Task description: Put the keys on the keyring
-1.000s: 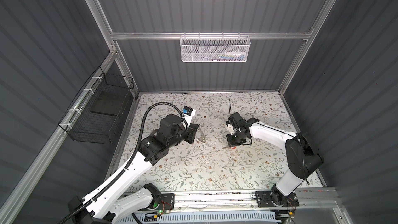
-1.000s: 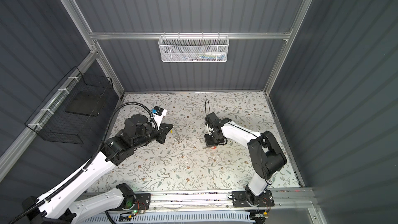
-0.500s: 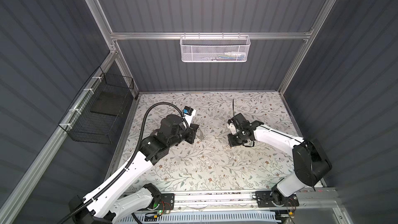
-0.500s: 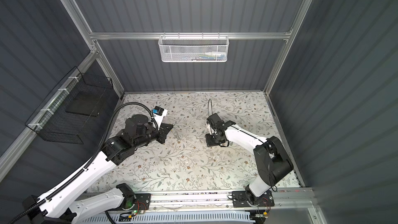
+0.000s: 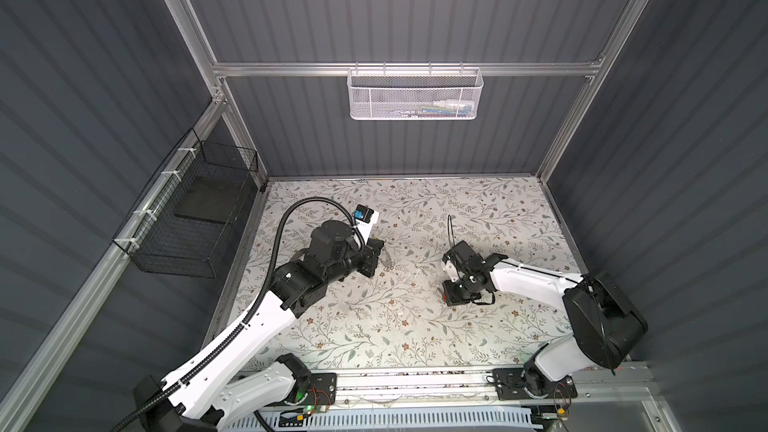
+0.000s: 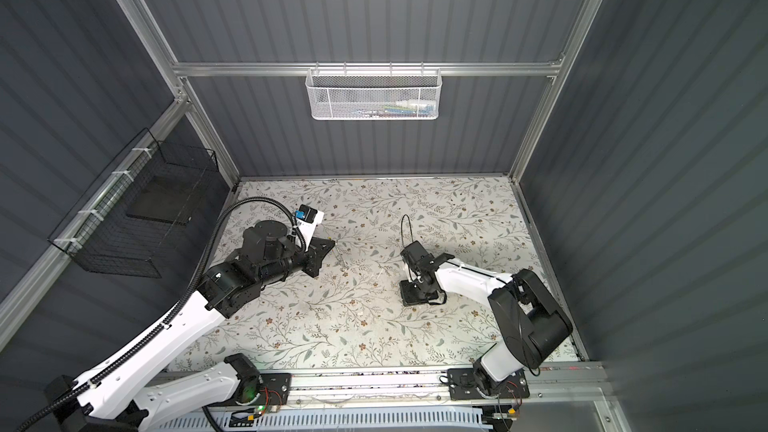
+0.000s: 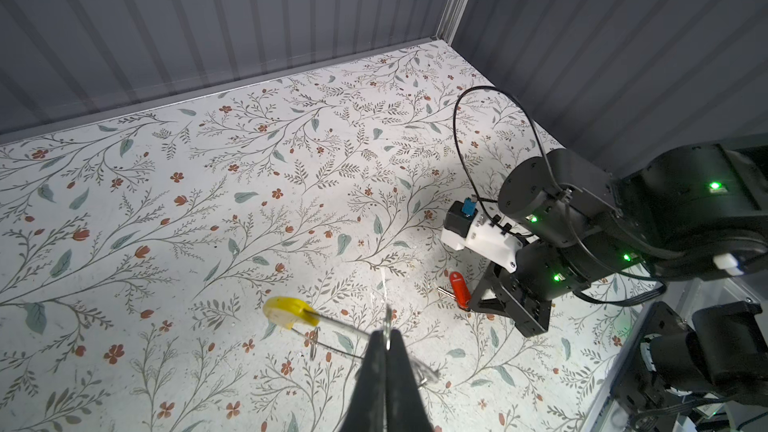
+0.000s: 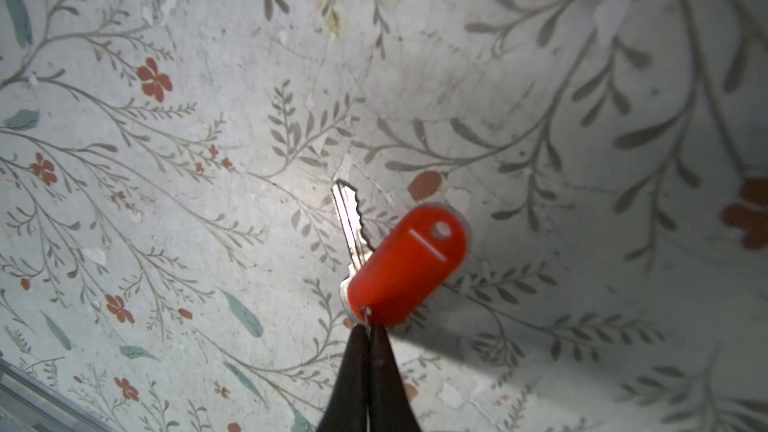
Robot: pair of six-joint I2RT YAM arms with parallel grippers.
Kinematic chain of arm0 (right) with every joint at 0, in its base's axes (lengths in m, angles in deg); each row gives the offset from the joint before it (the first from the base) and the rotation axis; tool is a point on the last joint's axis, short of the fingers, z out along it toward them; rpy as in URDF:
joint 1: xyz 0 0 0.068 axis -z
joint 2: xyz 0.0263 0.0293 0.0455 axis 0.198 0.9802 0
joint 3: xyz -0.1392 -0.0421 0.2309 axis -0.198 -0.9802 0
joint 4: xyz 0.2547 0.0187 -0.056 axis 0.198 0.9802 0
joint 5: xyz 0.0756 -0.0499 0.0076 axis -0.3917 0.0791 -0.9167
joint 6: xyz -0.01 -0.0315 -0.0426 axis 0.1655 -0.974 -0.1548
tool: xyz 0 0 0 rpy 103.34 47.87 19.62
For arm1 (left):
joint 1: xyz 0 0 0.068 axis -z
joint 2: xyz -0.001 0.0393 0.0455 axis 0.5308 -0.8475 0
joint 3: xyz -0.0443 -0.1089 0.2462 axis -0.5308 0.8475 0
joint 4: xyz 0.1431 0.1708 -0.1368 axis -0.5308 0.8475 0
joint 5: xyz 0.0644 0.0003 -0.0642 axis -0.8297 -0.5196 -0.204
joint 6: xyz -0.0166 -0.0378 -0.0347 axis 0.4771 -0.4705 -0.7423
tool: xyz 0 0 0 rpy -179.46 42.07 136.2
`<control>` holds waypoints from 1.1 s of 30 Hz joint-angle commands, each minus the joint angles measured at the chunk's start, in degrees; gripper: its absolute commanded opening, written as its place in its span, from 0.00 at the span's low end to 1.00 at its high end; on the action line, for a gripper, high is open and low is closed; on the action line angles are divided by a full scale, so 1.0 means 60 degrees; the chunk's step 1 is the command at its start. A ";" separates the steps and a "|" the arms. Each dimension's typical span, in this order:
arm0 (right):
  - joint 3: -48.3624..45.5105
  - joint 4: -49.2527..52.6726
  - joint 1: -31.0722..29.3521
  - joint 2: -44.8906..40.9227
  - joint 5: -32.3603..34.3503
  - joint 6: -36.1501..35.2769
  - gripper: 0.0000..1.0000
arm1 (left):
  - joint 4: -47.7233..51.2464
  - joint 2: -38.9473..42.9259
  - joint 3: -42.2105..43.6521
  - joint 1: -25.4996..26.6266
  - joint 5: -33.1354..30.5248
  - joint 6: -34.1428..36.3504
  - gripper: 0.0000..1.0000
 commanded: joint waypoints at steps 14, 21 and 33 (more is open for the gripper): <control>0.1335 0.1659 0.0015 -0.1011 0.0216 -0.0160 0.41 | -0.0176 0.0104 0.0038 0.0045 0.0174 -0.0048 0.00; 0.1851 0.2245 0.0708 -0.0363 -0.0752 -0.0307 0.34 | -0.0191 0.0145 0.0039 0.0045 0.0234 -0.0074 0.00; 0.0190 0.0277 0.1587 0.0053 -0.2799 0.0373 0.31 | -0.0177 0.0091 0.0042 0.0042 0.0304 -0.0077 0.00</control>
